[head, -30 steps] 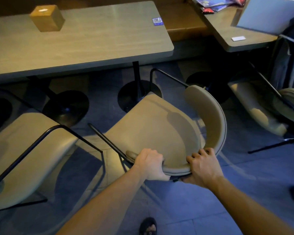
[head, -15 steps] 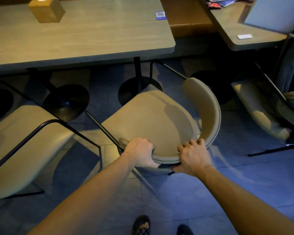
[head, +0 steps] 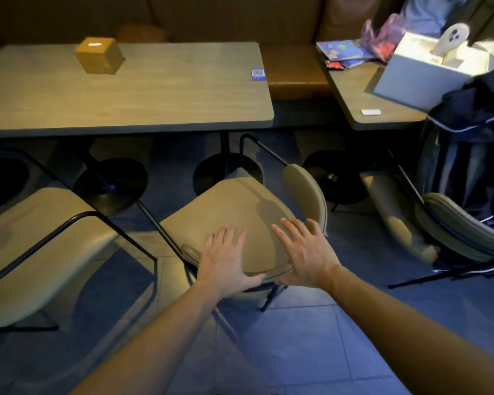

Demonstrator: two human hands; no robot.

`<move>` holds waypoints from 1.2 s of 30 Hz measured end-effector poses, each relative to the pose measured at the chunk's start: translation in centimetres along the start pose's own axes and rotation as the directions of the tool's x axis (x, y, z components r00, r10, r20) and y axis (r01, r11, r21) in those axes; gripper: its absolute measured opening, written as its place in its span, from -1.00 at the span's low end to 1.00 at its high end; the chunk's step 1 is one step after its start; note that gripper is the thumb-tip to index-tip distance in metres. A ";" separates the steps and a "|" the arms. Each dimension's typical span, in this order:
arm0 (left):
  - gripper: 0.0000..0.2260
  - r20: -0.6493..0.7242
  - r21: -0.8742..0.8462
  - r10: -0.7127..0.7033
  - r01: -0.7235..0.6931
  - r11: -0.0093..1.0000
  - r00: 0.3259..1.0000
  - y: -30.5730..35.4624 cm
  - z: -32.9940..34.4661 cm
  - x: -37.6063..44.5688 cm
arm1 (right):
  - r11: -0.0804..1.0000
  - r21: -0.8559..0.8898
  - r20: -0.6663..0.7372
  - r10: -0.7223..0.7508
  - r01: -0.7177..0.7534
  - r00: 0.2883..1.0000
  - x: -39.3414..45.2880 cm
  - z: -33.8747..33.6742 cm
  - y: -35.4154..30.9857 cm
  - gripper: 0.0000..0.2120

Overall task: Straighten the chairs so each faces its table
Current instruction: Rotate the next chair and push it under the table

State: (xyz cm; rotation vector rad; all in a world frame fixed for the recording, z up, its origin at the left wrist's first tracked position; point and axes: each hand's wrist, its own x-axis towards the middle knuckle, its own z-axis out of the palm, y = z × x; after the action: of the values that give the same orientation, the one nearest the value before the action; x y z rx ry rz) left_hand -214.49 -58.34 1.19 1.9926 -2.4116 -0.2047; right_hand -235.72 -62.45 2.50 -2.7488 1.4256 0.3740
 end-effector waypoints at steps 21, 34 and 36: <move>-0.14 0.432 -0.025 -0.212 0.246 0.969 0.877 8.8 7.6 5.9 | 0.923 -0.066 0.312 -0.343 0.380 0.886 7.0 8.6 10.1 -0.07; -0.75 0.454 0.138 -0.128 0.072 0.988 0.882 11.4 7.6 7.2 | 0.861 -0.147 0.232 -0.449 0.487 0.863 6.5 9.4 11.2 -0.41; -0.70 0.452 0.159 -0.075 0.002 0.987 0.889 11.1 7.5 7.1 | 0.870 -0.157 0.248 -0.424 0.468 0.871 6.5 9.1 10.8 -0.40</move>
State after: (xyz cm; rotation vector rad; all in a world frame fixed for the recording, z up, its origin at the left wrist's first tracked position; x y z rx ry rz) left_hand -227.40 -62.55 -5.61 2.2788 -2.7314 -0.5664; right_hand -242.70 -72.74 -6.84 -2.9747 0.6975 0.7963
